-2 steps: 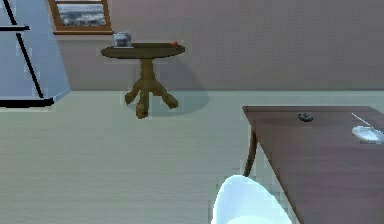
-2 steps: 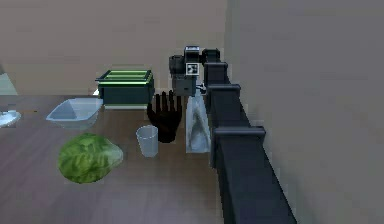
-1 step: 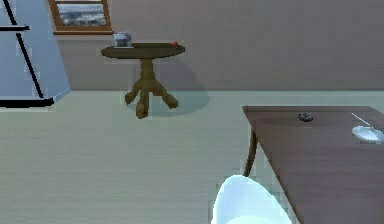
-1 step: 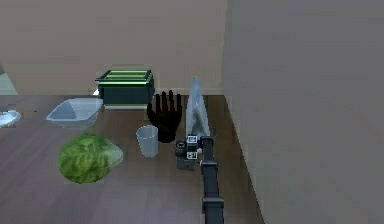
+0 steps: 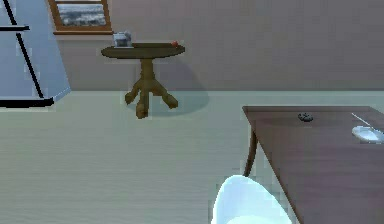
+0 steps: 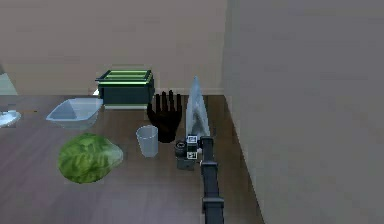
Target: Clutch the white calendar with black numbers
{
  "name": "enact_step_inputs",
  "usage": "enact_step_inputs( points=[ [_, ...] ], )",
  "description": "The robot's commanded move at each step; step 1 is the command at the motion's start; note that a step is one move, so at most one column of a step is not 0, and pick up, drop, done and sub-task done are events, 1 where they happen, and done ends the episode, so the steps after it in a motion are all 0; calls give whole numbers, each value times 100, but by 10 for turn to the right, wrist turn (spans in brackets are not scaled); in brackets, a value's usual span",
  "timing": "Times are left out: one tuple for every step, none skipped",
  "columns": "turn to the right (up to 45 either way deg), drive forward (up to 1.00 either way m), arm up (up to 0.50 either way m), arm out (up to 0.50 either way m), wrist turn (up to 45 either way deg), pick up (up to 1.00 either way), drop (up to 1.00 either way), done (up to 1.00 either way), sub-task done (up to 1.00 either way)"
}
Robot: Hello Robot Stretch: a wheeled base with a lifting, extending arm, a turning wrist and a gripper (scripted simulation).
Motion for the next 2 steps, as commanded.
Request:
enact_step_inputs(
  points=[
    [0,0,10,0,0,0,0,0,0],
    [0,0,0,0,0,0,0,100,0]
  ],
)
